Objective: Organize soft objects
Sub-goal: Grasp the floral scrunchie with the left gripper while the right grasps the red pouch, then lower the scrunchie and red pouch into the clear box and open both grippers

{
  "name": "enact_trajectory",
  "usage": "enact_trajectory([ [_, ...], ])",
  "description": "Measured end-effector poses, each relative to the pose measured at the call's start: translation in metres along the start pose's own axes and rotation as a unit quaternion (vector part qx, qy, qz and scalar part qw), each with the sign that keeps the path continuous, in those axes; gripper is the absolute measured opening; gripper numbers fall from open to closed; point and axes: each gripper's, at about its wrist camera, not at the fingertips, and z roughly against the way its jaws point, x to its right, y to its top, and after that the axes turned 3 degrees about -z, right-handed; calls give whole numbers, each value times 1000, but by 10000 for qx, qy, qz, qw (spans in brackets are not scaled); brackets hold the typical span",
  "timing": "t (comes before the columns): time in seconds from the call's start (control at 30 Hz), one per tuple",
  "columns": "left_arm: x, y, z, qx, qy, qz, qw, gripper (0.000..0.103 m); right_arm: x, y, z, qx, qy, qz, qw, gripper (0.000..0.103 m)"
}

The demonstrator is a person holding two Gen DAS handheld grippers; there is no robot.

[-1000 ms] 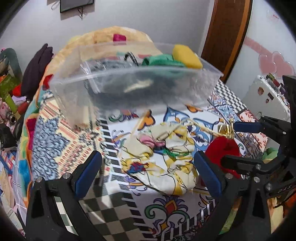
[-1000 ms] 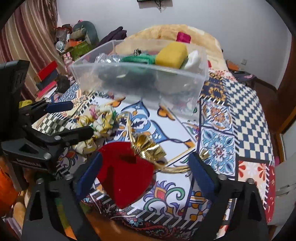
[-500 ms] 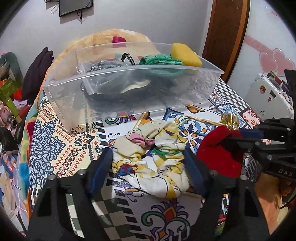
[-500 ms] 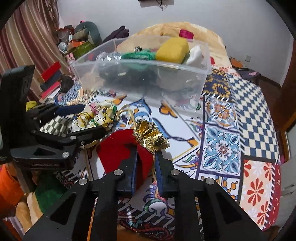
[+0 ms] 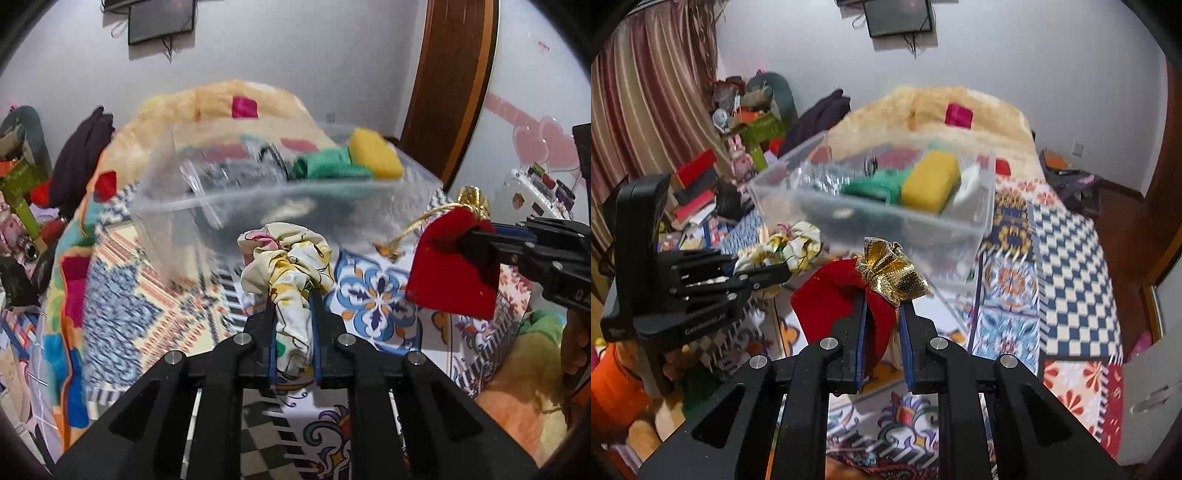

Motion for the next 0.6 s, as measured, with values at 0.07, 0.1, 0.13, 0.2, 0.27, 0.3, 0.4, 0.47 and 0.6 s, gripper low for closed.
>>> enact_trajectory([
  [0.07,-4,6,9,144,26,19,9999,13,-1,9,3,118,-12,29,9999,14],
  [0.1,-6,10,14,212,40,26,9998,13,-2,15,5,204,-23,45,9998,14],
  [0.13,-8,13,19,285,51,37,9996,13,-2,19,6,271,-23,50,9996,14],
  [0.2,-12,22,30,458,93,35,9989,13,-4,30,9,438,-24,57,9990,14],
  [0.27,-13,30,37,616,193,5,9979,13,-4,41,11,583,-18,57,9983,14],
  [0.3,-13,34,39,689,235,-1,9973,13,-4,44,12,649,-13,64,9979,14],
  [0.4,-17,47,45,877,294,28,9957,13,-8,60,13,878,-20,94,9961,14],
  [0.47,-20,56,48,1002,335,40,9944,13,-10,69,12,989,-29,91,9950,14],
  [0.6,-23,72,49,1157,366,65,9926,13,-13,85,6,1142,-30,77,9934,14],
])
